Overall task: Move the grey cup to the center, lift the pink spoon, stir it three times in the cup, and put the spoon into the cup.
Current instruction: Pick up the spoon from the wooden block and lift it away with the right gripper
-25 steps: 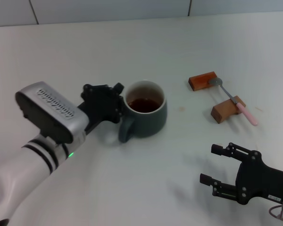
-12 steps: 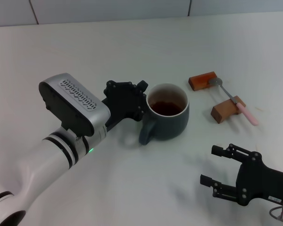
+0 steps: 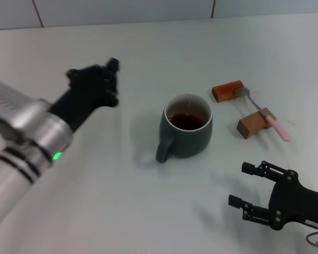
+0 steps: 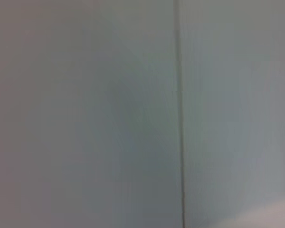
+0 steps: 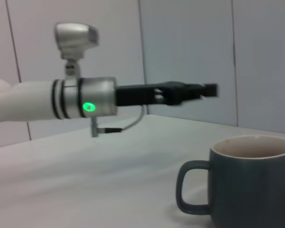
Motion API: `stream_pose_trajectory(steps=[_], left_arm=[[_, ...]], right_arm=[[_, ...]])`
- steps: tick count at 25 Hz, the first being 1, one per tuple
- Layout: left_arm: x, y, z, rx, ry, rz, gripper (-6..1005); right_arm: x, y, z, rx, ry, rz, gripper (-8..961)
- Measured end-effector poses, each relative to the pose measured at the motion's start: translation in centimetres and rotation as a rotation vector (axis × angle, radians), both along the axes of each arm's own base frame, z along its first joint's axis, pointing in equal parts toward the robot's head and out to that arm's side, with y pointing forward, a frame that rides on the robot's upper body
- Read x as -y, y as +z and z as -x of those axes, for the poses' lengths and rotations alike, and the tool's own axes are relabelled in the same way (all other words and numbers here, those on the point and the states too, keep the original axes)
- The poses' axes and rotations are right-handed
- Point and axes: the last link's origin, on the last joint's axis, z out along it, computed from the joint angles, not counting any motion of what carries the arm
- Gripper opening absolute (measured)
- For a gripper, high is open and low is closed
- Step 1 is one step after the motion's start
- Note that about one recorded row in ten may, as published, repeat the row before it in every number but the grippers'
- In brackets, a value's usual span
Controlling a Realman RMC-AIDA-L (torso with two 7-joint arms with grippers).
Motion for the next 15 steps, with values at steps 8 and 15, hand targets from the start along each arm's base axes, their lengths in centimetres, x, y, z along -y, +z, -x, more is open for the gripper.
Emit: stream_pose_trajectory(steps=[8,15], left_arm=[[3.4,4.1,4.0,0.232,-0.088,0.036,20],[7.8,4.9,5.7,0.228,-0.221,0.180,30]], right_arm=[[-0.1,0.4,-0.2,-0.003,-0.016,-0.026,725],[-0.1,1.0,-0.7,0.003,-0.038,-0.068,722]])
